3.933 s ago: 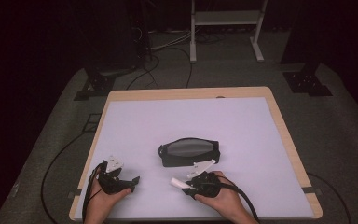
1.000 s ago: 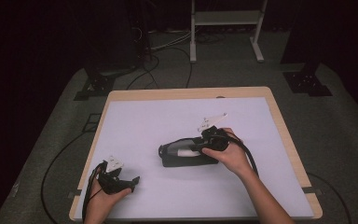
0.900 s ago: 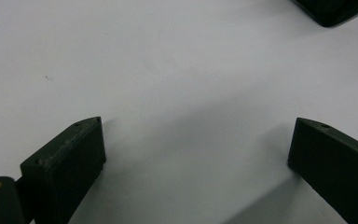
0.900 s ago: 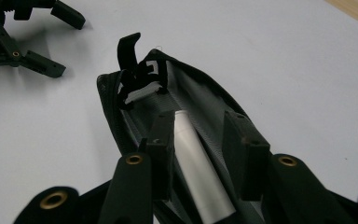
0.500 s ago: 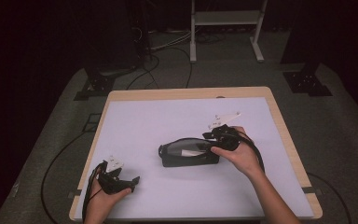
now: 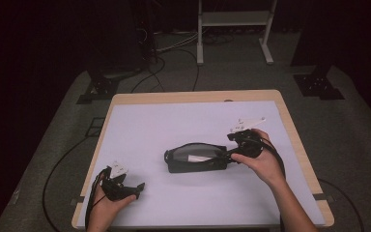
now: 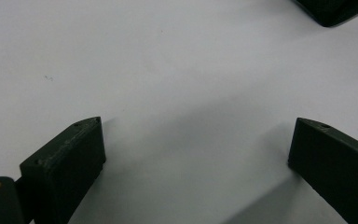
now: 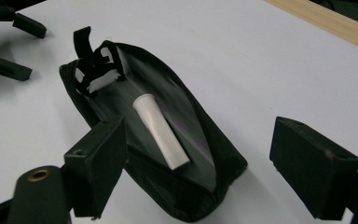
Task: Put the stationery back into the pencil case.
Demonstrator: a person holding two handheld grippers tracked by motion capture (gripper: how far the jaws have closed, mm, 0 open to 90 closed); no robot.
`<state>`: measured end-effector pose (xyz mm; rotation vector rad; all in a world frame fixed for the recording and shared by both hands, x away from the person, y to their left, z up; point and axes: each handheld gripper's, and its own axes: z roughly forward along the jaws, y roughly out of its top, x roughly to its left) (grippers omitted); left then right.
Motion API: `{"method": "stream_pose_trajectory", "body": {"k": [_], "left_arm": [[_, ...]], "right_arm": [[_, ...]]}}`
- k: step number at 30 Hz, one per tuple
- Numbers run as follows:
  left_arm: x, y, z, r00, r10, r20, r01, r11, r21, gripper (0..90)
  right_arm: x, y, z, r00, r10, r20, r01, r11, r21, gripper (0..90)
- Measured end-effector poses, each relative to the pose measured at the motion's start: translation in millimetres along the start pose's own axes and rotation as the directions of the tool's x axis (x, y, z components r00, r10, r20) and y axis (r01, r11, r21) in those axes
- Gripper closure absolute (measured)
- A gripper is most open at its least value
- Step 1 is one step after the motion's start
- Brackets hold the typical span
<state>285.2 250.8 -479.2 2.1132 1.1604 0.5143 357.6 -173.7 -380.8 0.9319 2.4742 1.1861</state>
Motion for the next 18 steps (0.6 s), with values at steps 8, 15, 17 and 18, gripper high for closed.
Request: {"method": "stream_pose_trajectory", "body": {"k": [8,15,17,18], "left_arm": [[-0.4,-0.1,0.1,1.0000,-0.005,0.001,0.005,1.0000,0.000,2.9],[-0.2,-0.1,0.0,1.0000,-0.002,0.002,0.002,1.0000,0.002,2.9],[-0.4,-0.2,0.2,1.0000,-0.005,0.002,0.005,1.0000,0.000,2.8],[-0.4,-0.2,0.2,1.0000,-0.005,0.001,0.005,1.0000,0.000,2.8]], "right_arm": [[-5.9,-9.8,-8.5,0.9993,0.032,0.020,-0.032,0.999,-0.004,17.3],[-10.6,-16.5,-16.5,0.9984,0.050,0.028,-0.049,0.999,-0.012,17.3],[-12.9,-20.0,-21.3,0.9976,0.058,0.037,-0.058,0.998,-0.017,17.2],[-13.5,-21.1,-22.5,0.9975,0.060,0.037,-0.059,0.998,-0.020,17.2]]}}
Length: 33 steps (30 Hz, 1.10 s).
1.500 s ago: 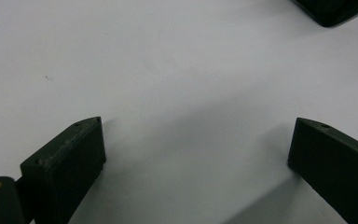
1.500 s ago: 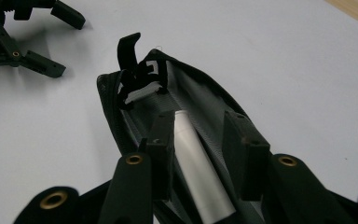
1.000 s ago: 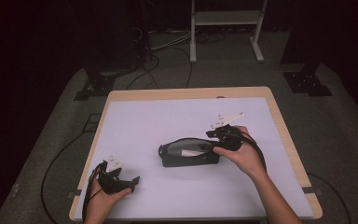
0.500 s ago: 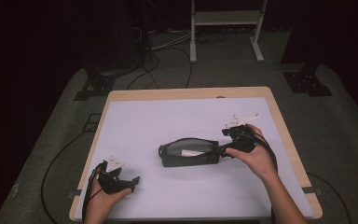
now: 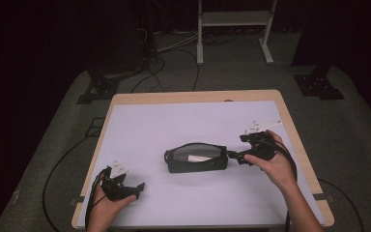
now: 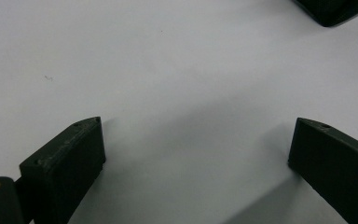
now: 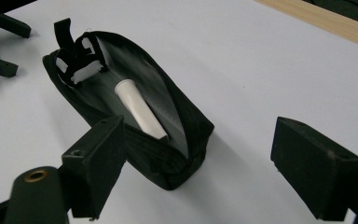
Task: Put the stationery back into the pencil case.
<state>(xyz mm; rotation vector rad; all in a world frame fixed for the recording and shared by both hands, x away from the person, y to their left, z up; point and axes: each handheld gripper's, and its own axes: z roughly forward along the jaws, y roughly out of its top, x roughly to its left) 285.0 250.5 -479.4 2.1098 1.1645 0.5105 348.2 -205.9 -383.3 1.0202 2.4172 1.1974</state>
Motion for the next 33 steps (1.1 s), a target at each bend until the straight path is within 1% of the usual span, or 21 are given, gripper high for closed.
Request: {"method": "stream_pose_trajectory", "body": {"k": [3,9,12,15,16,17,21,33], "left_arm": [[0.3,0.0,-0.1,1.0000,0.004,0.000,-0.004,1.0000,0.002,2.8],[0.1,-0.1,-0.1,1.0000,0.003,0.000,-0.003,1.0000,0.001,2.8],[0.1,-0.1,-0.2,1.0000,0.003,0.000,-0.003,1.0000,0.001,2.8],[0.2,0.0,-0.1,1.0000,0.003,0.000,-0.003,1.0000,0.002,2.8],[0.2,-0.1,-0.1,1.0000,0.003,0.001,-0.003,1.0000,0.002,2.8],[0.3,-0.1,-0.2,1.0000,0.005,0.000,-0.005,1.0000,0.002,2.8],[0.1,-0.1,-0.1,1.0000,0.003,0.000,-0.003,1.0000,0.001,2.8],[0.0,-0.2,-0.1,1.0000,0.003,0.000,-0.003,1.0000,0.001,2.8]], "right_arm": [[-4.2,-6.4,-5.3,0.9999,0.008,0.014,-0.008,1.000,-0.002,17.2],[-8.6,-14.5,-8.1,0.9992,0.029,0.027,-0.029,1.000,-0.007,17.1],[-10.8,-22.4,-9.2,0.9983,0.045,0.037,-0.045,0.999,-0.002,17.0],[-12.3,-27.0,-11.1,0.9979,0.047,0.045,-0.047,0.999,0.002,16.8],[-13.9,-31.1,-13.1,0.9973,0.054,0.049,-0.054,0.999,-0.003,16.8],[-13.9,-31.1,-13.1,0.9973,0.054,0.049,-0.054,0.999,-0.003,16.8],[-16.8,-40.7,-16.9,0.9954,0.070,0.064,-0.070,0.998,-0.010,16.9],[-22.0,-60.9,-24.3,0.9912,0.088,0.099,-0.088,0.996,-0.004,16.7]]}}
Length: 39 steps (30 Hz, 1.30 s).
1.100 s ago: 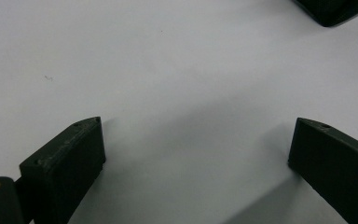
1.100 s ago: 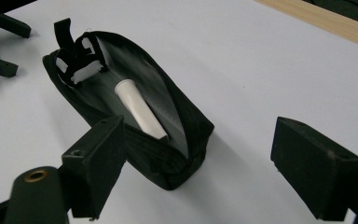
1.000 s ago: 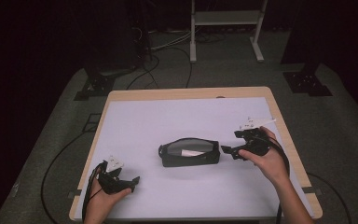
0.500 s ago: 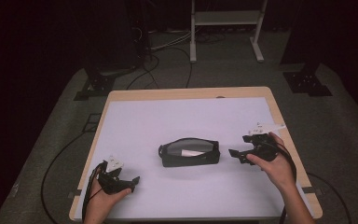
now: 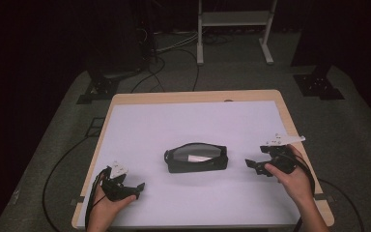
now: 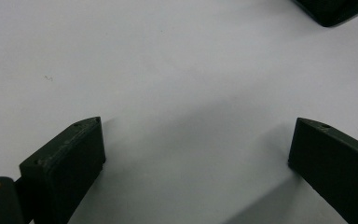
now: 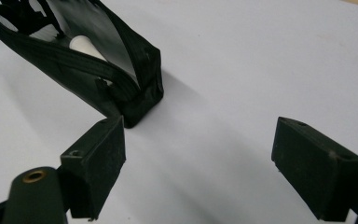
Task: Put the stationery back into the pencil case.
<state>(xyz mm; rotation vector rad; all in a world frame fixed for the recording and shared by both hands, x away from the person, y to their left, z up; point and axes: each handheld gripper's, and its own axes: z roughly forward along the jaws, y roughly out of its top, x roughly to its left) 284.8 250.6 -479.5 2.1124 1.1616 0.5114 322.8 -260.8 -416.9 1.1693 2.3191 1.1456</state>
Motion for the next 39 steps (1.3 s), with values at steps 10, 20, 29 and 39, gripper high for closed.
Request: {"method": "stream_pose_trajectory", "body": {"k": [10,20,29,39], "left_arm": [[-0.1,-0.1,0.0,1.0000,0.001,-0.001,-0.001,1.0000,0.000,2.8],[0.0,0.0,0.0,1.0000,0.000,0.000,0.000,1.0000,0.000,2.8],[-0.1,-0.1,0.0,1.0000,0.001,-0.001,-0.001,1.0000,-0.001,2.8],[-0.5,-0.2,-0.1,1.0000,0.000,-0.003,0.000,1.0000,-0.001,2.8]], "right_arm": [[-6.6,-16.8,-8.8,0.9996,0.006,0.029,-0.006,1.000,-0.009,16.7],[-17.4,-40.3,-15.2,0.9968,0.044,0.066,-0.045,0.999,0.015,16.7],[-21.7,-63.4,-17.6,0.9935,0.076,0.084,-0.080,0.996,0.042,16.2],[-20.6,-85.4,-18.2,0.9911,0.087,0.101,-0.092,0.995,0.049,16.2]]}}
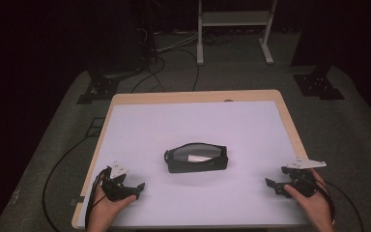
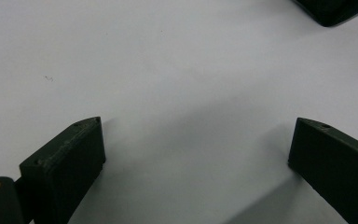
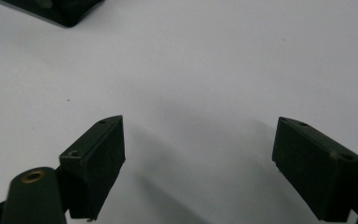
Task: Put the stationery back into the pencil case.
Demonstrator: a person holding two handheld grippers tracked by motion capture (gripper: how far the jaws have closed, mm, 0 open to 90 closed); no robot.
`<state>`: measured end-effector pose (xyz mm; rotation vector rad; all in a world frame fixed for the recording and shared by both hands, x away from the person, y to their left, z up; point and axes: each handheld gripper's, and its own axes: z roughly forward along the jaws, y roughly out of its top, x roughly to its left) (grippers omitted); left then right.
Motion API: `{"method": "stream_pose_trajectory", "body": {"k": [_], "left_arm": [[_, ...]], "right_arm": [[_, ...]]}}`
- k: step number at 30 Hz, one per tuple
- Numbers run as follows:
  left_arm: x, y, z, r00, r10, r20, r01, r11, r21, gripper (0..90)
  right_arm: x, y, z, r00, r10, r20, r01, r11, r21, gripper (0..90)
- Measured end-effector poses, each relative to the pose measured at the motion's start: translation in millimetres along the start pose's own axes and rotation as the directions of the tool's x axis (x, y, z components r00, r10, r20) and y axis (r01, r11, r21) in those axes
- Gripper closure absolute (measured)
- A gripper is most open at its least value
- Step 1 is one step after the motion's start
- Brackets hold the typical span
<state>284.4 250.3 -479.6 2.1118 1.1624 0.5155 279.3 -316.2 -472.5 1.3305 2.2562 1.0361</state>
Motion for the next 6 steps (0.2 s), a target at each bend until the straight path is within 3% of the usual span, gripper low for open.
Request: {"method": "stream_pose_trajectory", "body": {"k": [6], "left_arm": [[0.2,0.1,0.0,1.0000,0.001,0.001,-0.001,1.0000,0.001,2.8]], "right_arm": [[-0.9,-4.0,3.8,1.0000,-0.005,0.006,0.005,1.000,0.015,15.5]]}}
